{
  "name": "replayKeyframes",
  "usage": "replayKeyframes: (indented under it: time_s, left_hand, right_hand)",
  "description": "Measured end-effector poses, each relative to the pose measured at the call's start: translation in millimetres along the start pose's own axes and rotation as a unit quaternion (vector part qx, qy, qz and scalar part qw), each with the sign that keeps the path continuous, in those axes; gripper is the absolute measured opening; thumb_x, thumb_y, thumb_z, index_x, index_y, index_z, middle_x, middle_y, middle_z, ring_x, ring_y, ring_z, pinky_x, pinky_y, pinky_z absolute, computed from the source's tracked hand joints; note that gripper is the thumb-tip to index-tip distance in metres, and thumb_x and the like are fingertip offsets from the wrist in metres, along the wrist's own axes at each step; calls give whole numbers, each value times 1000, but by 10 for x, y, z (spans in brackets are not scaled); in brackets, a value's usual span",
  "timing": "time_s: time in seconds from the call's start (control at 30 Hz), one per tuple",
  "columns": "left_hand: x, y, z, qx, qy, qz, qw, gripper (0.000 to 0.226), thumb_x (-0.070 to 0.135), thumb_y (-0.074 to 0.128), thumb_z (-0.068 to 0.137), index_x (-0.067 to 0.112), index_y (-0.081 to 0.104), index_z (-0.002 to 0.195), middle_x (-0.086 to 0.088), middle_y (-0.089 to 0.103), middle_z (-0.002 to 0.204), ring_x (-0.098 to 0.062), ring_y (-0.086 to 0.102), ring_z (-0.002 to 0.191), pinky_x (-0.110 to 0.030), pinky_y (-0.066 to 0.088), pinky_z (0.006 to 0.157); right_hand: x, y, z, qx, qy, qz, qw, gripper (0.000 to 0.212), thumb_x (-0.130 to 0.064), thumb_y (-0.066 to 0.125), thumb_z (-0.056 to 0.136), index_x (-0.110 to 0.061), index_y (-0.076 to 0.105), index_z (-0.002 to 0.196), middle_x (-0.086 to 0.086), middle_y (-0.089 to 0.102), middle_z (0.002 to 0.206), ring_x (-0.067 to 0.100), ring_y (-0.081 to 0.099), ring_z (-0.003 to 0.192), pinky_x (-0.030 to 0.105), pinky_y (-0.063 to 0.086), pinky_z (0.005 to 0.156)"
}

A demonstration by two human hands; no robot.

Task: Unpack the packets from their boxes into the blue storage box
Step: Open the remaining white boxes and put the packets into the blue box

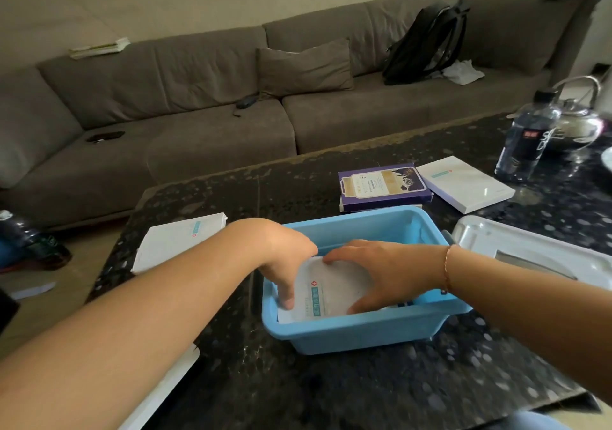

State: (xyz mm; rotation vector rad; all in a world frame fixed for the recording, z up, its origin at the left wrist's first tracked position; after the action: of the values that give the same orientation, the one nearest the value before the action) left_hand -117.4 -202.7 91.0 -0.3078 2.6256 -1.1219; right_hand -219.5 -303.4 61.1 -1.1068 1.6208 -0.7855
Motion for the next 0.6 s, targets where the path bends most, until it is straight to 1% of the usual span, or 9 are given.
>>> replayKeyframes:
  time_s: [0.07, 0.13, 0.2, 0.23, 0.3, 0.37, 0.43, 0.5, 0.6]
  left_hand:
    - [-3, 10, -14, 7, -3, -1, 1000, 59, 41, 79, 78, 27, 48, 126, 7, 58, 120, -16, 56, 109, -34, 45, 88]
    - [-36, 13, -51, 17, -4, -19, 1000, 77, 41, 80, 77, 25, 40, 140, 6, 53, 133, -18, 52, 120, -38, 45, 99]
    - [-100, 25, -85, 20, 6, -51, 999, 86, 39, 82, 76, 26, 34, 146, 8, 50, 140, -18, 49, 125, -41, 43, 106]
    - [-125, 33, -96, 19, 12, -66, 998, 86, 38, 83, 75, 27, 35, 145, 9, 51, 138, -17, 50, 124, -42, 43, 107]
    - [-136, 48, -112, 16, 18, -88, 996, 83, 36, 84, 73, 29, 38, 142, 12, 54, 133, -15, 51, 121, -41, 43, 106]
    - [-105, 56, -107, 19, 20, -86, 996, 72, 34, 85, 73, 29, 44, 132, 12, 56, 125, -14, 53, 115, -34, 45, 96]
    - [-71, 62, -83, 26, 26, -68, 997, 58, 34, 84, 74, 28, 48, 120, 11, 57, 117, -14, 54, 107, -29, 42, 79]
    - [-53, 71, -70, 29, 33, -67, 997, 52, 34, 83, 75, 31, 49, 114, 12, 57, 114, -12, 53, 101, -25, 37, 68]
    - [-47, 106, -53, 28, 47, -91, 994, 51, 33, 83, 75, 34, 49, 113, 13, 57, 113, -10, 53, 101, -22, 38, 70]
  right_hand:
    - [40, -42, -40, 11, 51, 60, 997, 83, -53, 68, 83, -34, 23, 151, -8, 36, 151, 14, 39, 136, 32, 30, 114]
    - [121, -105, -108, 35, 145, 217, 965, 75, -50, 62, 89, -28, 26, 151, -3, 37, 152, 19, 40, 136, 36, 34, 113]
    - [200, -112, -182, 36, 234, 440, 866, 68, -40, 60, 94, -19, 29, 150, 5, 36, 153, 26, 38, 138, 49, 35, 113]
    - [225, -104, -220, 27, 261, 518, 814, 69, -34, 59, 96, -16, 24, 152, 9, 32, 156, 30, 32, 142, 54, 31, 114]
    - [251, -59, -267, -4, 292, 587, 755, 72, -29, 54, 99, -16, 12, 155, 12, 22, 160, 34, 21, 147, 58, 22, 117]
    - [267, 19, -250, -31, 311, 605, 733, 68, -29, 51, 100, -16, 13, 156, 13, 22, 160, 35, 22, 146, 58, 20, 117]
    - [272, 90, -200, -45, 321, 619, 716, 62, -29, 50, 101, -15, 21, 154, 13, 35, 154, 35, 35, 140, 57, 25, 116]
    - [230, 118, -180, -50, 313, 625, 713, 53, -27, 48, 102, -8, 31, 149, 13, 47, 143, 32, 48, 127, 52, 33, 113]
    - [206, 134, -185, -52, 310, 621, 718, 40, -22, 44, 103, -4, 40, 139, 14, 57, 129, 30, 56, 113, 47, 40, 105]
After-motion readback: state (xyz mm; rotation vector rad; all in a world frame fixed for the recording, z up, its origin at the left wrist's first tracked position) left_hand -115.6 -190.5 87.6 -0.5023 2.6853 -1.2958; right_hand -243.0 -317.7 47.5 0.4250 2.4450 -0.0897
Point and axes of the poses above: each hand's wrist, its own z-axis towards the middle knuckle, its own y-axis out of the palm, x = y × z, the point moved 4 cm from there along z, towards the middle knuckle
